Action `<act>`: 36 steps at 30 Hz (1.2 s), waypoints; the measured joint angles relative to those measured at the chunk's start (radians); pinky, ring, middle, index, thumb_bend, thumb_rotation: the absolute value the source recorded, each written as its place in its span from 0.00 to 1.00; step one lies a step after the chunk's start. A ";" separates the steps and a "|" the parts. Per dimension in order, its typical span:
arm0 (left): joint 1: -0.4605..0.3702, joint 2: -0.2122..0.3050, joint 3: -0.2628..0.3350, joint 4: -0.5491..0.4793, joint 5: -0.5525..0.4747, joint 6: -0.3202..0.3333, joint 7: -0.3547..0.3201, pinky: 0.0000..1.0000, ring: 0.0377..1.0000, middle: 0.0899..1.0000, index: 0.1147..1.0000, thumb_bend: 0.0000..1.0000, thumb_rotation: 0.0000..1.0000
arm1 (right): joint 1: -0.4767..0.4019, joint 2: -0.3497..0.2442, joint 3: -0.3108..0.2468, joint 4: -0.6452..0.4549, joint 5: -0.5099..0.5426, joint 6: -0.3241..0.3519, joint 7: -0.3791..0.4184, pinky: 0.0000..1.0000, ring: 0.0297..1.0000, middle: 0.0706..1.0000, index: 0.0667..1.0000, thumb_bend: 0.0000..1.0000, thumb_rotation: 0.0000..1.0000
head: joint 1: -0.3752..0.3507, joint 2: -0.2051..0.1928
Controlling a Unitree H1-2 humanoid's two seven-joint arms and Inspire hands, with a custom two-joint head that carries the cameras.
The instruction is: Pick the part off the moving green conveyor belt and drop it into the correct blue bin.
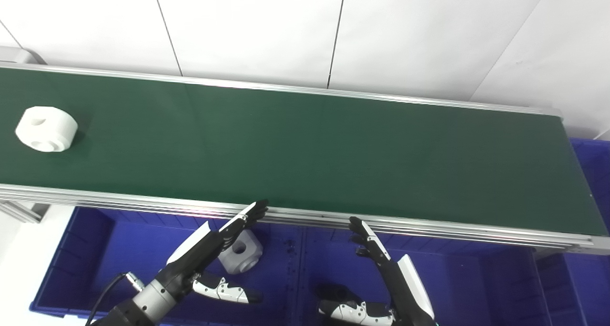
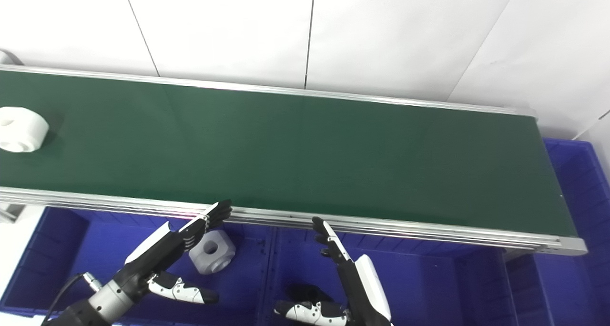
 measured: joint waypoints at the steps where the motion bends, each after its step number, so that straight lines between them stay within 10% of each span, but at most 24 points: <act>1: 0.000 0.000 0.000 0.000 -0.002 0.000 0.000 0.97 0.98 1.00 0.98 0.72 0.25 | 0.004 -0.002 0.003 -0.008 -0.007 0.007 0.004 0.79 0.88 0.92 0.95 0.87 0.34 | 0.002 -0.002; 15: 0.001 0.004 -0.002 0.022 0.033 -0.047 -0.002 0.92 0.95 0.97 0.98 0.74 0.26 | 0.017 -0.008 0.010 0.042 -0.022 0.030 0.008 0.78 0.86 0.90 0.93 0.85 0.27 | 0.103 -0.061; 25: 0.021 -0.063 -0.046 0.120 0.139 -0.121 0.086 0.81 0.88 0.92 0.91 0.77 0.21 | -0.060 -0.068 -0.031 0.231 0.062 -0.123 -0.047 0.83 0.89 0.92 0.95 0.85 0.24 | 0.475 -0.261; 36: -0.016 -0.061 -0.132 0.150 0.179 -0.123 0.258 0.74 0.82 0.86 0.85 0.83 0.16 | -0.088 -0.073 -0.048 0.266 0.095 -0.129 -0.047 0.81 0.90 0.93 0.96 0.86 0.24 | 0.499 -0.311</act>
